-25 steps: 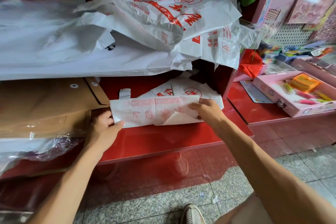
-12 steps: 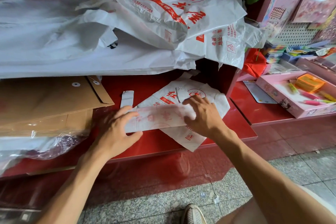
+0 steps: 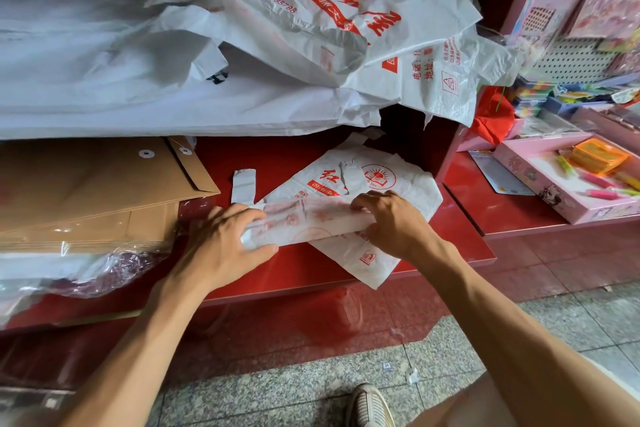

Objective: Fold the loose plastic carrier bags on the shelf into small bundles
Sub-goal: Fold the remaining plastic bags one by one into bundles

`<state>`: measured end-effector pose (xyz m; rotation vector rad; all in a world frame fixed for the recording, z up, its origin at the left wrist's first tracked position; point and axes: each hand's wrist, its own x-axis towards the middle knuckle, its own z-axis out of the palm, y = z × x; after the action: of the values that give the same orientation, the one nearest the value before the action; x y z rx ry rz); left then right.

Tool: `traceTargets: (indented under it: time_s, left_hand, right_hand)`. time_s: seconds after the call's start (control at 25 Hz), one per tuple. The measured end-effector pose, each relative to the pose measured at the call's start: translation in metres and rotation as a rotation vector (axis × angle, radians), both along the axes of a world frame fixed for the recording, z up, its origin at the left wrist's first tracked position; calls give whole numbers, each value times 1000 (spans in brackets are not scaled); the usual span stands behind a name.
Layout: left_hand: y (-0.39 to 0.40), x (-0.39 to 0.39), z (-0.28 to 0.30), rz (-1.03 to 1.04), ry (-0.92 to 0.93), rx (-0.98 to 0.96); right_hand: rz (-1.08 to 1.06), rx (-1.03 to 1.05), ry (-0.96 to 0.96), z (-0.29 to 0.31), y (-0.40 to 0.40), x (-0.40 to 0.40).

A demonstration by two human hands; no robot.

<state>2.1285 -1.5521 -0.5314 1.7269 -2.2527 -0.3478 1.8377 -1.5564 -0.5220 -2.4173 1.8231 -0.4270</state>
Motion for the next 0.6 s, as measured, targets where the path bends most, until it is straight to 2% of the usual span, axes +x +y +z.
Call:
traceTargets:
  time_s: [0.08,0.2,0.32,0.4,0.48,0.52,0.6]
  left_hand:
    - [1,-1,1,-9,-4,-10]
    - [6,-4,3,13,139,-26]
    - [5,-6,7,188,493,-40]
    - [2,-8,12,284,801,19]
    - [2,-8,15,344,1020,59]
    - [2,-6,14,364,1036,56]
    - [2,-3,12,388,932,38]
  right_hand:
    - [-45,-53,-90,0,-1,-1]
    - [-115,-70,-407,10,0,5]
    - [-193,15,-714,33,5,5]
    - [-180,249,-886,41,8,-3]
    - [-169,398,-885,37,8,-8]
    - [-202,399,-853,34,7,-8]
    - [-351,343,-838,31,5,-9]
